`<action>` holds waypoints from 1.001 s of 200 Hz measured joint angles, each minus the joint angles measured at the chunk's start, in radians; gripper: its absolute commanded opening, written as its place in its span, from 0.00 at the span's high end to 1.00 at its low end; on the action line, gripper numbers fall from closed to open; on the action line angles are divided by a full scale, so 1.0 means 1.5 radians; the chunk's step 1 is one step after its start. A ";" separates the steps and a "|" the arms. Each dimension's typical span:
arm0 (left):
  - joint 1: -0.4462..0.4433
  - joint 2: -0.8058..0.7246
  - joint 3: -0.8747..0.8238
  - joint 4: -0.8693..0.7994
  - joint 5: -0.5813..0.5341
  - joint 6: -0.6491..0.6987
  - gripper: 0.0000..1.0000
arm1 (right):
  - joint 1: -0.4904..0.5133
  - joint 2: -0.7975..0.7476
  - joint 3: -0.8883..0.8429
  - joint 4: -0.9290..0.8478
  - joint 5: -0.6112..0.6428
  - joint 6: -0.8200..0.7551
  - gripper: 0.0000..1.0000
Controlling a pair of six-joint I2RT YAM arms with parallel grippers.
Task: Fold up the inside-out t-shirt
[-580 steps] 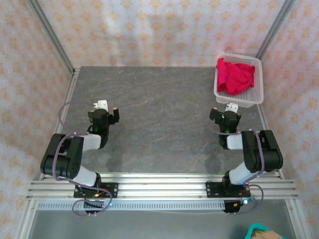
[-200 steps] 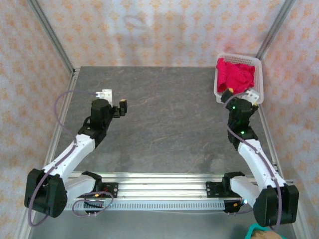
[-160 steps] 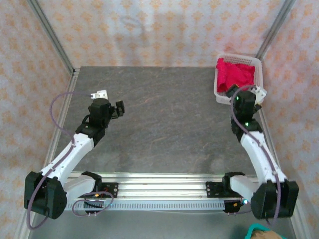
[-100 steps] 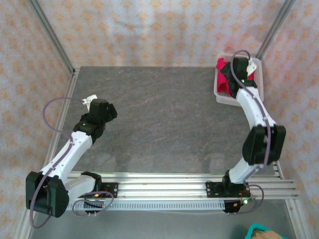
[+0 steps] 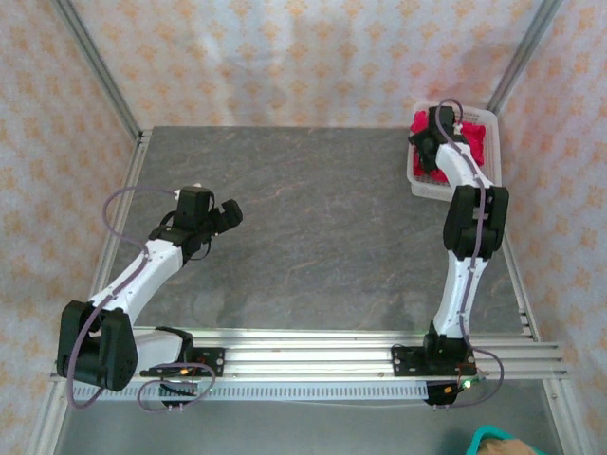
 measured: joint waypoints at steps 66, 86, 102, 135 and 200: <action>0.000 0.000 0.013 0.000 0.053 0.001 0.03 | -0.012 0.003 0.014 0.022 -0.022 0.020 1.00; 0.000 0.000 0.022 0.000 0.071 0.000 0.02 | -0.012 -0.023 0.006 0.023 -0.021 0.010 1.00; 0.000 -0.005 0.025 -0.001 0.080 0.000 0.02 | -0.011 -0.072 -0.013 0.020 -0.018 -0.004 1.00; 0.000 -0.020 0.026 -0.014 0.100 -0.002 0.02 | 0.008 -0.208 -0.023 0.014 0.009 -0.071 1.00; 0.000 -0.090 0.025 -0.060 0.114 -0.007 0.02 | 0.095 -0.406 -0.021 0.058 -0.001 -0.244 1.00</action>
